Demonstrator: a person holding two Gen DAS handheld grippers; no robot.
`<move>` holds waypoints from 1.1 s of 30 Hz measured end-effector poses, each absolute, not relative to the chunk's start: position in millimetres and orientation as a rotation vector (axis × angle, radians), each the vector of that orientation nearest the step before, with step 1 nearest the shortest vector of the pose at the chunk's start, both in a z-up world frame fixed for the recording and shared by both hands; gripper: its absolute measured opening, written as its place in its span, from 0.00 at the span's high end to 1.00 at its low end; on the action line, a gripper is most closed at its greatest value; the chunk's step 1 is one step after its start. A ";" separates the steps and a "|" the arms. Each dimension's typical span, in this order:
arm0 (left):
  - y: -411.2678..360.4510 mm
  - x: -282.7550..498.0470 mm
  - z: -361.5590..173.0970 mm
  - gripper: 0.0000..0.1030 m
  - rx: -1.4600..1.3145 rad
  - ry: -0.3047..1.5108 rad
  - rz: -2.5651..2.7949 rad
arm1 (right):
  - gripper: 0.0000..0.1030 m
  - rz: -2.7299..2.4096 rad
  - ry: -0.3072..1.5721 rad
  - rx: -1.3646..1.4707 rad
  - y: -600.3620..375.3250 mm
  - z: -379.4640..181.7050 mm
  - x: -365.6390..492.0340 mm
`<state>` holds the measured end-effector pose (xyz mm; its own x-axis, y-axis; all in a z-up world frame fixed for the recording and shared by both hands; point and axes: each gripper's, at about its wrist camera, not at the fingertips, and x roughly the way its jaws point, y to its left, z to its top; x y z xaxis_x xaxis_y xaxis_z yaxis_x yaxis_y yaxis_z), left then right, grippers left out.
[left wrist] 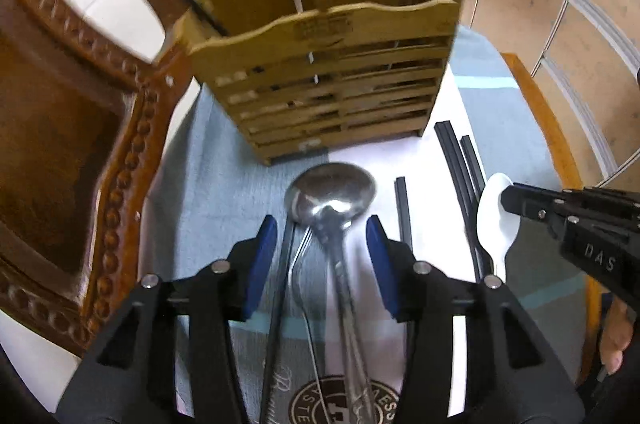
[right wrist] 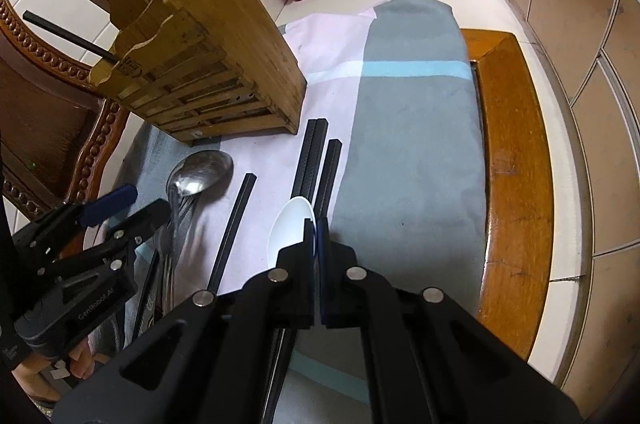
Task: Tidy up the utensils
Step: 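Grasp a metal spoon with the left tool while the right tool grasps the white plastic spoon, then carry both spoons up into the wooden holder and open both tools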
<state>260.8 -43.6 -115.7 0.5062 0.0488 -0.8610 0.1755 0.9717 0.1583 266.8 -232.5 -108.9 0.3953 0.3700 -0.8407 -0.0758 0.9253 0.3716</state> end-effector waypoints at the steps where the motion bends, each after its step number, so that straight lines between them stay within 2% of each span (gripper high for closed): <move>1: -52.3 260.8 -116.1 0.53 0.277 1.033 -0.074 | 0.98 0.285 1.135 0.297 -233.1 -109.5 267.3; 12: -103.0 285.5 -154.8 0.51 0.677 1.044 0.073 | 0.98 0.268 1.149 0.339 -253.2 -111.0 266.9; 13: -106.9 285.9 -159.7 0.56 0.690 1.045 0.075 | 0.98 0.269 1.151 0.345 -254.7 -111.6 266.8; 14: -108.8 286.2 -163.2 0.66 0.697 1.047 0.070 | 0.98 0.272 1.153 0.349 -255.8 -112.2 266.6; 16: -116.9 288.1 -170.3 0.71 0.735 1.040 0.085 | 0.98 0.277 1.157 0.354 -256.7 -113.4 266.5; 19: -118.2 286.9 -173.6 0.73 0.750 1.029 0.082 | 0.98 0.277 1.161 0.351 -255.4 -114.2 266.1; 24: -105.3 275.5 -157.1 0.93 0.678 1.001 0.086 | 0.98 0.272 1.161 0.345 -253.9 -113.8 266.0; 27: -87.9 271.6 -137.3 0.97 0.554 0.989 0.055 | 0.98 0.272 1.156 0.346 -253.3 -112.9 266.3; 33: -56.2 254.6 -101.9 0.98 0.352 0.924 0.009 | 0.98 0.278 1.130 0.346 -253.0 -107.3 264.5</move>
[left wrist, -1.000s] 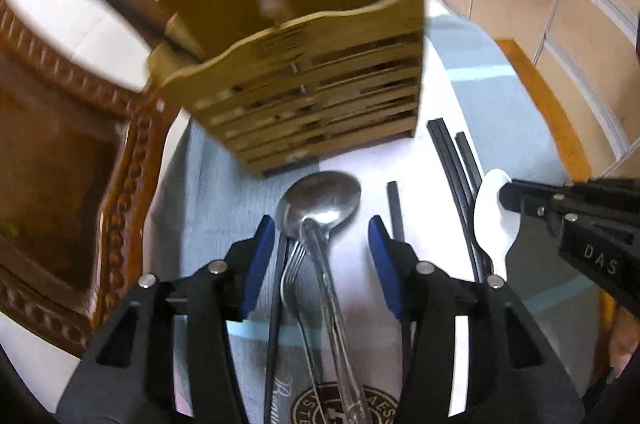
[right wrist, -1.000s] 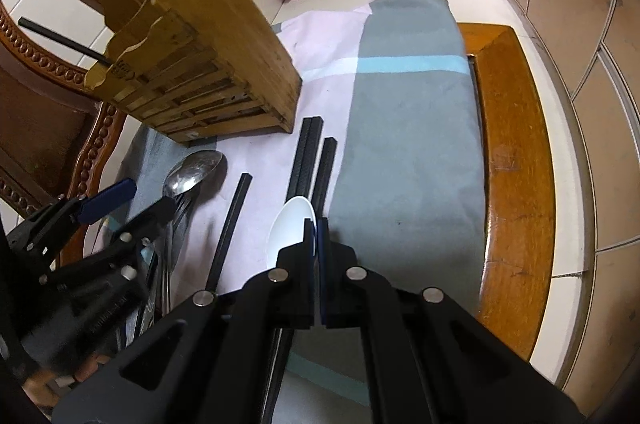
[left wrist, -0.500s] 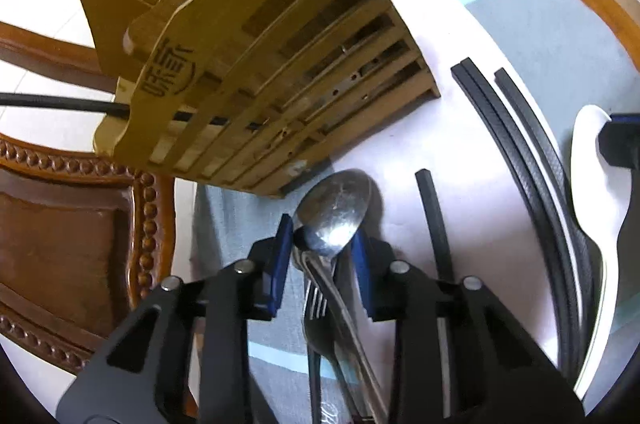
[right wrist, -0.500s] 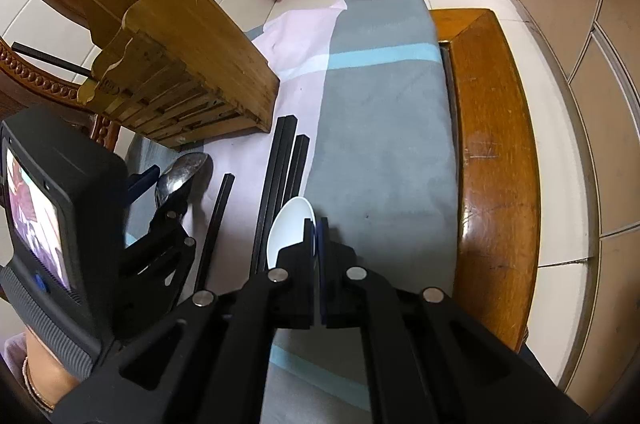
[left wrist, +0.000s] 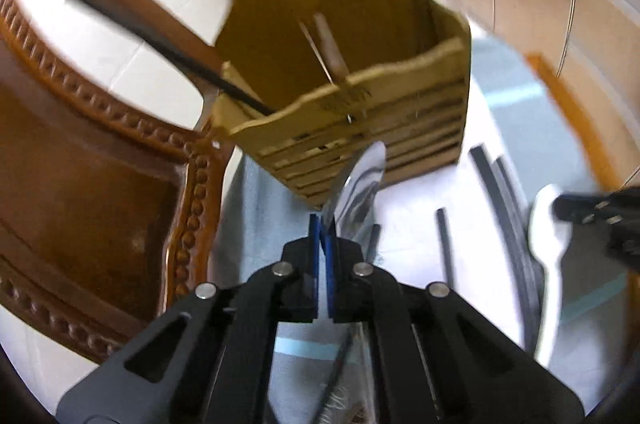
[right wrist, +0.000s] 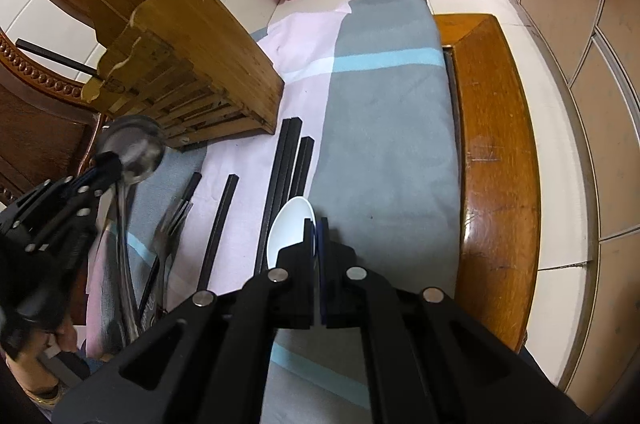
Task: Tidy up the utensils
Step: 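Carry both spoons up into the wooden holder and open both tools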
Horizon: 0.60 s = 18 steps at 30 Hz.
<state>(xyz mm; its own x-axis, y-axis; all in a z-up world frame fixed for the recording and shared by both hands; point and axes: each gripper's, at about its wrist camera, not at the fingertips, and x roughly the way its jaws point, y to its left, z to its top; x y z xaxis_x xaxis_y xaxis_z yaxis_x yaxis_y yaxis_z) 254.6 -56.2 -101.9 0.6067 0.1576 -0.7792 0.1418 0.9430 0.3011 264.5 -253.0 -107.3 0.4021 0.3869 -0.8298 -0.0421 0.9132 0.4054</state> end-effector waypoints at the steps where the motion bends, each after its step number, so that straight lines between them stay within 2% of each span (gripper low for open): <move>1: -51.9 251.3 -98.3 0.98 0.319 0.918 -0.001 | 0.98 0.284 1.122 0.348 -253.7 -104.8 263.7; 6: -26.0 232.9 -78.2 0.98 0.156 0.842 -0.050 | 0.98 0.299 1.021 0.323 -252.7 -77.5 254.6; 14: -3.1 212.9 -22.9 0.98 0.036 0.535 -0.010 | 0.98 0.203 0.654 0.077 -226.8 4.0 225.4; 18: 1.6 211.8 14.6 0.98 -0.015 0.385 0.008 | 0.98 0.189 0.540 0.009 -214.1 40.0 222.2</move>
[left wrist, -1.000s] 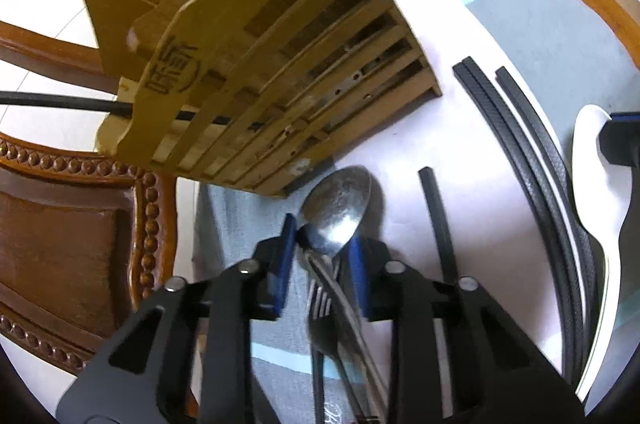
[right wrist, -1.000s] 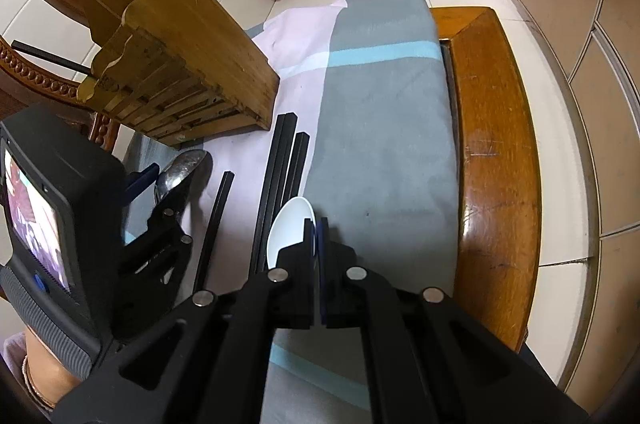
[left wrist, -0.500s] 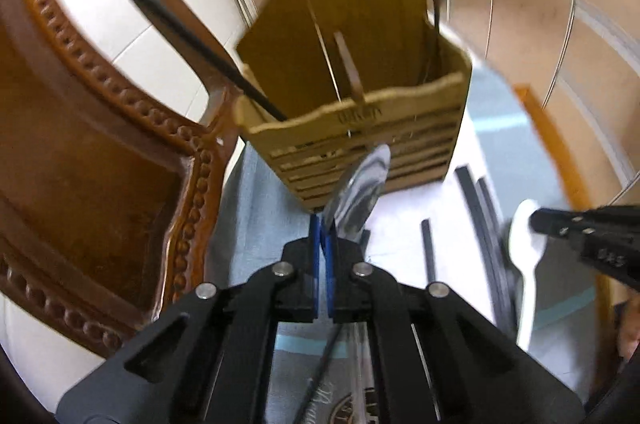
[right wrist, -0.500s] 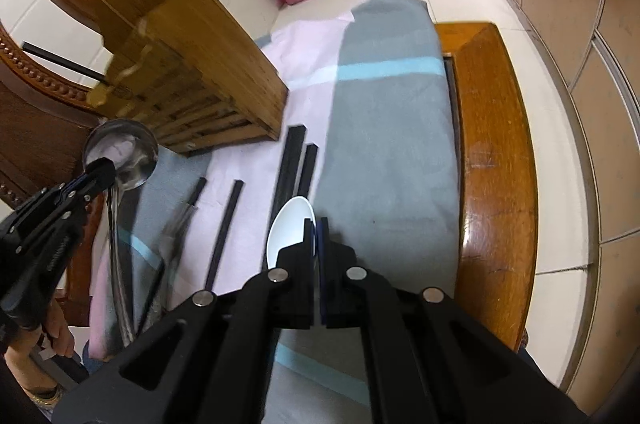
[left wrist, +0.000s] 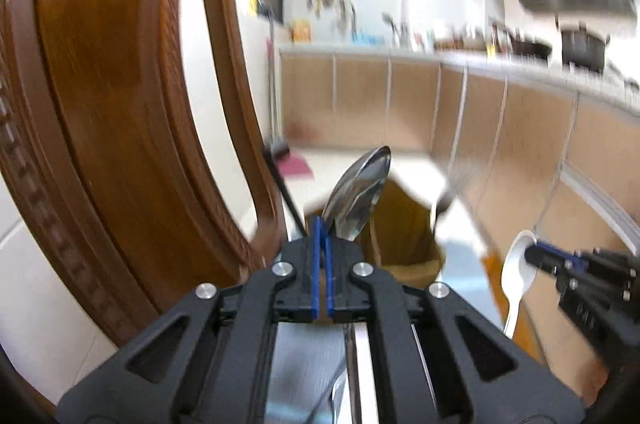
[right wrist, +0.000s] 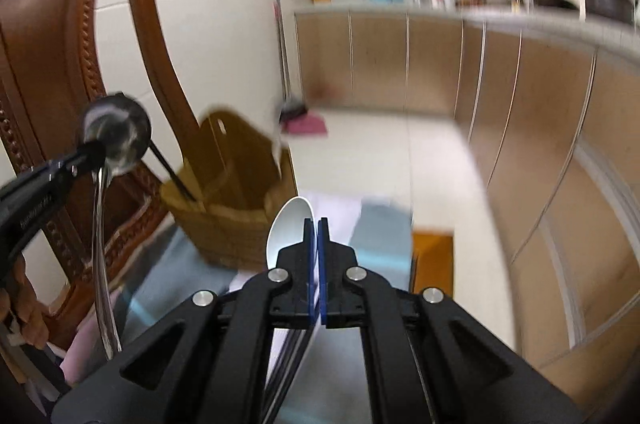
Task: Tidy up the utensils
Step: 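Carry both spoons up into the wooden holder and open both tools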
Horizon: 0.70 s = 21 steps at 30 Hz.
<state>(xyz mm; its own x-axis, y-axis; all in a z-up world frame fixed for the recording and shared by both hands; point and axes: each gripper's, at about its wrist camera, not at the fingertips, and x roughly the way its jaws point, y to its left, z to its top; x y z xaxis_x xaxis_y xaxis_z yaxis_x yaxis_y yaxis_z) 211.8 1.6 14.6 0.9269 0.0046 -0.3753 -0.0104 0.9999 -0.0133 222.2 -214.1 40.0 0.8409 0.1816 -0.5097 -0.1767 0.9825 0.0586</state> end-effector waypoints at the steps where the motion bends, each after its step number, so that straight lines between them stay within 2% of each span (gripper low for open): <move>1: 2.5 211.5 23.4 0.98 -0.028 0.349 0.010 | 0.98 0.188 0.507 0.001 -210.6 51.1 222.9; 5: 6.1 218.9 67.6 0.98 -0.066 0.190 0.003 | 0.98 0.160 0.410 -0.037 -201.5 81.2 228.9; 10: 2.7 237.8 90.9 0.98 -0.026 0.035 0.072 | 0.98 0.120 0.328 -0.052 -194.7 98.6 243.6; 17: -8.5 288.4 83.1 0.97 0.015 -0.063 0.136 | 0.98 0.055 0.238 -0.099 -178.5 91.7 284.5; 21: -6.6 305.0 66.2 0.97 0.011 -0.059 0.140 | 0.98 0.012 0.208 -0.136 -167.6 76.7 305.4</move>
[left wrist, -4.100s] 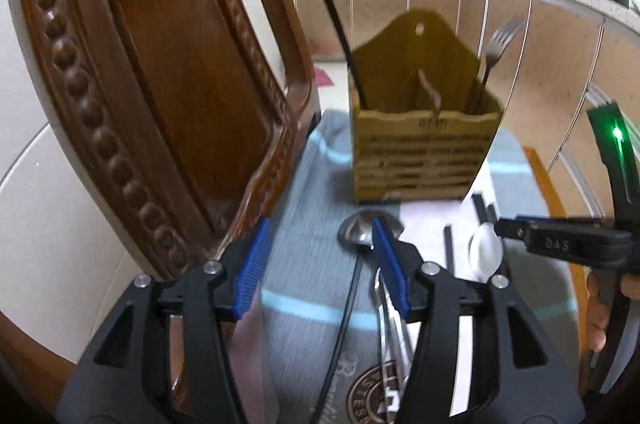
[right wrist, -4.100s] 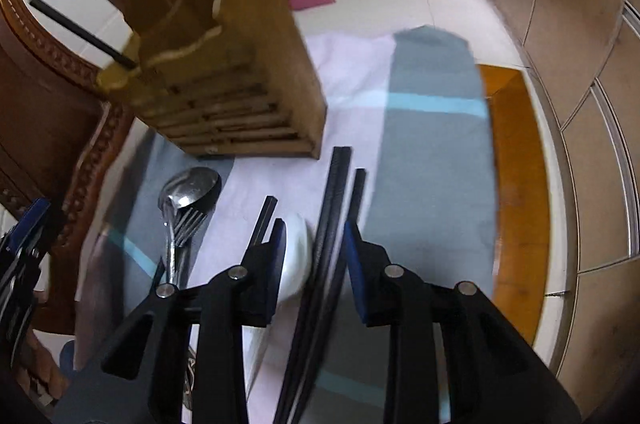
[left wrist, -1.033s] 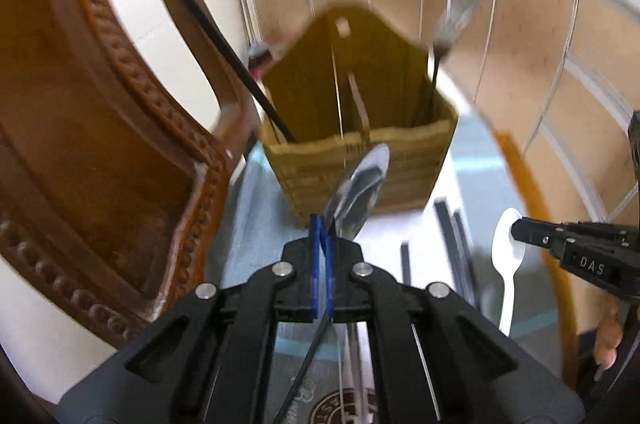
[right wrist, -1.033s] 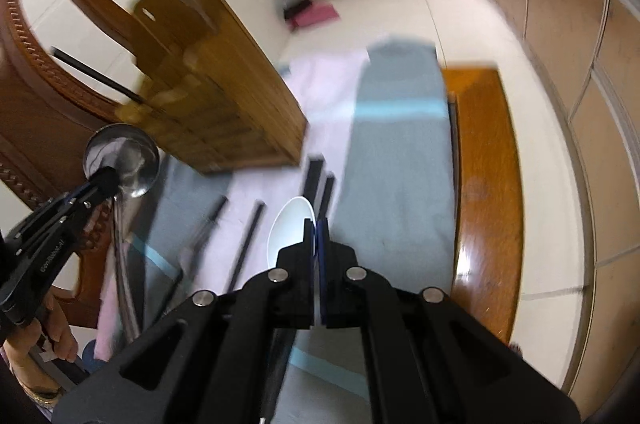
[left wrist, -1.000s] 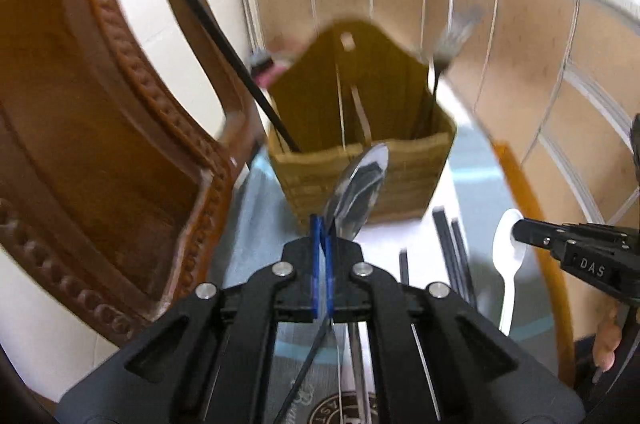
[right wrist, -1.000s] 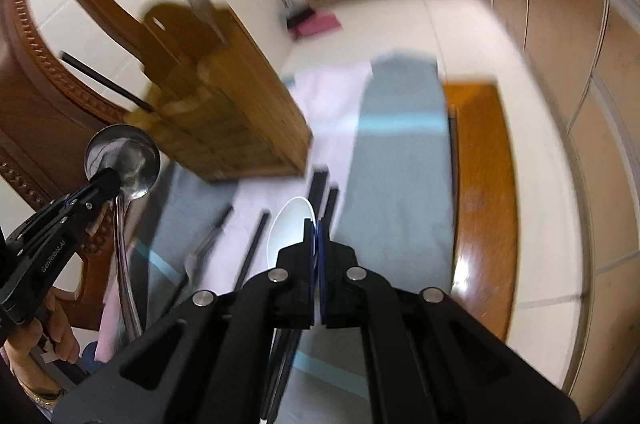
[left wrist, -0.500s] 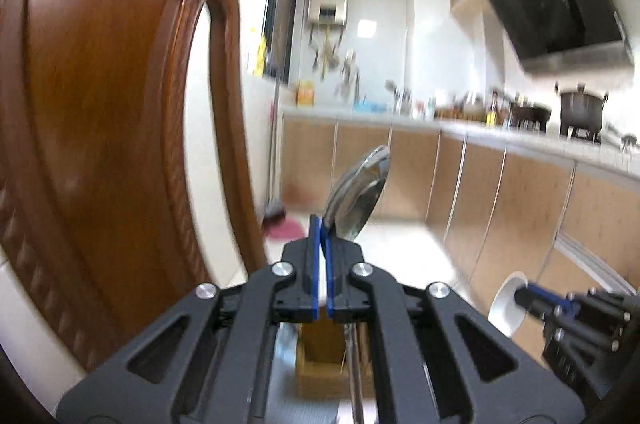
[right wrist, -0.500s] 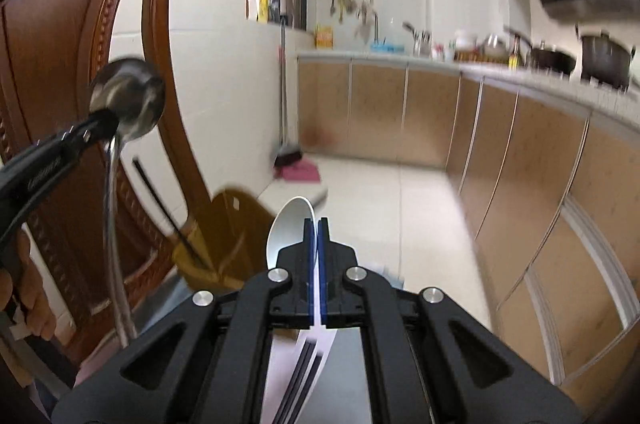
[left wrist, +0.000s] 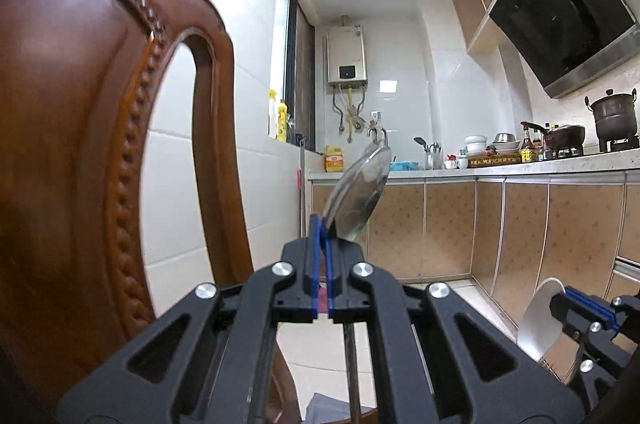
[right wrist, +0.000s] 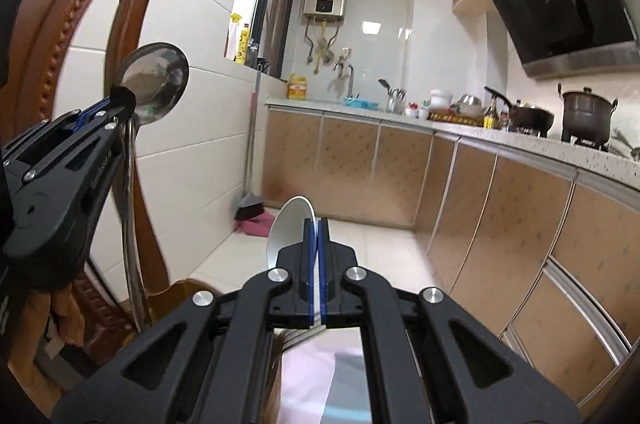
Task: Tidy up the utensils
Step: 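Carry both spoons up into the wooden holder and open both tools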
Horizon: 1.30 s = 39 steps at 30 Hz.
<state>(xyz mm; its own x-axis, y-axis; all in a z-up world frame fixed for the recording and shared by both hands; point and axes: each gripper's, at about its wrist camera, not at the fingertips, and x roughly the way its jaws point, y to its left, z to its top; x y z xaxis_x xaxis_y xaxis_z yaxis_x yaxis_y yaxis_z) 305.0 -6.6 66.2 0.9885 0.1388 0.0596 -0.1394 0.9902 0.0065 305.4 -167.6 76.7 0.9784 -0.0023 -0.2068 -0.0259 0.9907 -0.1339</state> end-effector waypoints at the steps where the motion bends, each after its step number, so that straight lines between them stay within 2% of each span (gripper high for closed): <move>1: -4.3 305.7 60.7 0.97 -0.003 -0.055 0.140 | 0.98 0.007 0.206 -0.140 -166.0 73.1 309.2; 14: 14.1 299.3 14.5 0.97 -0.042 -0.021 0.151 | 0.98 0.045 0.209 -0.206 -140.4 17.1 321.0; 39: 35.1 265.0 -18.0 0.95 -0.093 0.057 0.150 | 0.98 0.042 0.261 -0.143 -147.5 -10.6 293.0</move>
